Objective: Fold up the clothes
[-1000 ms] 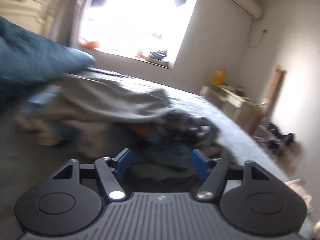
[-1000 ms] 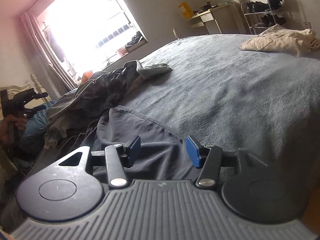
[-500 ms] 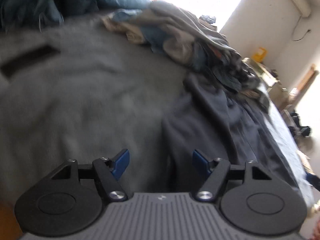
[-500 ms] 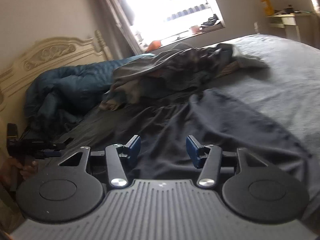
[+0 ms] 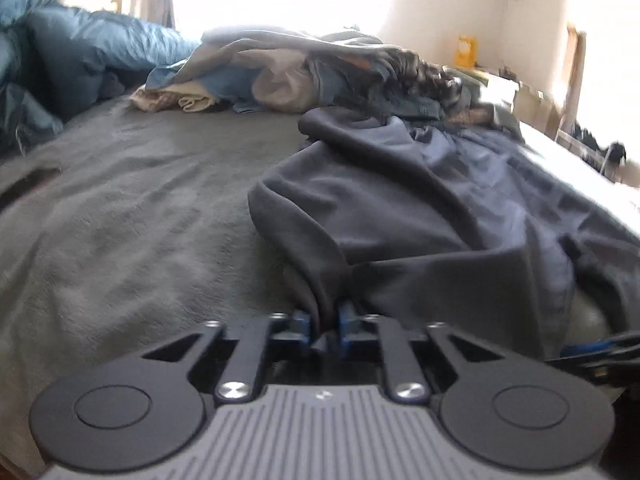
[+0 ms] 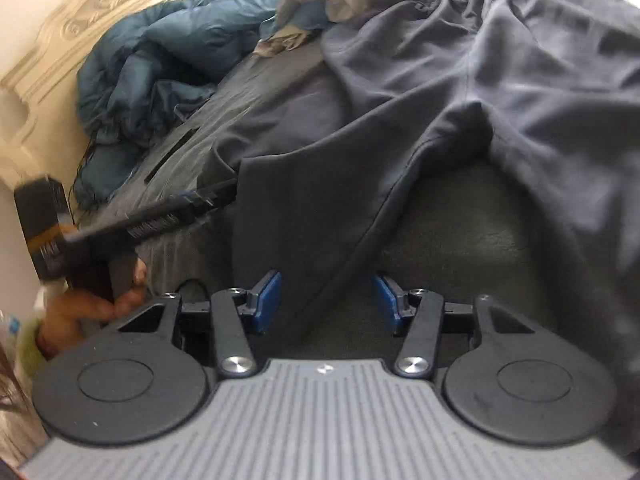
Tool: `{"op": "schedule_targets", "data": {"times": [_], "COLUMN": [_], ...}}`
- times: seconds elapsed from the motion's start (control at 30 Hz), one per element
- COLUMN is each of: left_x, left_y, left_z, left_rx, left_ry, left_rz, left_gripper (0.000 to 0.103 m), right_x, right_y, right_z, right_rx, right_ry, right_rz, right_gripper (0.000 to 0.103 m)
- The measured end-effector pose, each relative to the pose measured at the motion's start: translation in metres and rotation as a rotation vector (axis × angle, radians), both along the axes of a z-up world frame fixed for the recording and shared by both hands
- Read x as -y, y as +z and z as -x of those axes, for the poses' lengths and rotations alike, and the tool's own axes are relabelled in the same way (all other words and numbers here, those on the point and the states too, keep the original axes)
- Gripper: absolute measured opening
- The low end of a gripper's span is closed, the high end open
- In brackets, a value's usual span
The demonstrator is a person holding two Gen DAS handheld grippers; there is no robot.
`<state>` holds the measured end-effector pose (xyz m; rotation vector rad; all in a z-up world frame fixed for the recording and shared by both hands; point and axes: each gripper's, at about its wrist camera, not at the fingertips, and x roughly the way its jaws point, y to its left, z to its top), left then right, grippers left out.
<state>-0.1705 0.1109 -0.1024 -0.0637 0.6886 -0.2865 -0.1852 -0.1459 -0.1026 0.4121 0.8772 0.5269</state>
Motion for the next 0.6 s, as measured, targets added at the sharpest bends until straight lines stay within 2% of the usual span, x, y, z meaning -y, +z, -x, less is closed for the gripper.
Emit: {"op": "schedule_targets", "data": {"times": [0.03,0.13,0.2,0.23,0.33,0.37,0.4,0.43,0.47,0.53,0.6], "left_x": [-0.007,-0.042,-0.067,-0.078,-0.103,-0.110,-0.115,-0.120,-0.125,-0.136,-0.147], "left_y": [0.004,0.020,0.030,0.034,0.034,0.032,0.028,0.023,0.015,0.000,-0.009], "left_z": [0.001,0.004,0.005,0.005,0.004,0.004,0.005,0.006,0.007,0.012,0.020], "left_rx": [-0.027,-0.118,-0.153,-0.162,-0.202,-0.216,-0.230,-0.249,-0.273,-0.309,-0.323], "left_ry": [-0.006,-0.030,-0.045,-0.046,-0.023,0.001,0.048,0.101,0.151,0.241,0.323], "left_rz": [0.084,0.464,0.697,0.783,0.906,0.911,0.870,0.814,0.756,0.676,0.634], "left_gripper": [0.005,0.005,0.005,0.005,0.007,0.008,0.009,0.016,0.028,0.042,0.043], "right_x": [0.000,0.000,0.008,0.013,0.028,0.033,0.038,0.042,0.044,0.044,0.044], "right_y": [-0.003,-0.005,0.000,0.002,0.020,0.026,0.031,0.035,0.036,0.032,0.022], "right_z": [-0.001,-0.002,0.001,0.003,0.013,0.016,0.019,0.022,0.024,0.023,0.018], "right_rx": [-0.007,0.000,0.007,0.014,0.074,0.089,0.104,0.116,0.121,0.100,0.037], "right_ry": [-0.011,-0.020,-0.018,-0.018,-0.021,-0.024,-0.027,-0.027,-0.026,-0.024,-0.035], "right_rz": [-0.013,-0.020,-0.051,-0.080,-0.143,-0.161,-0.180,-0.192,-0.194,-0.174,-0.147], "right_gripper": [0.047,0.017,0.009,0.006,0.006,0.006,0.006,0.006,0.006,0.007,0.009]}}
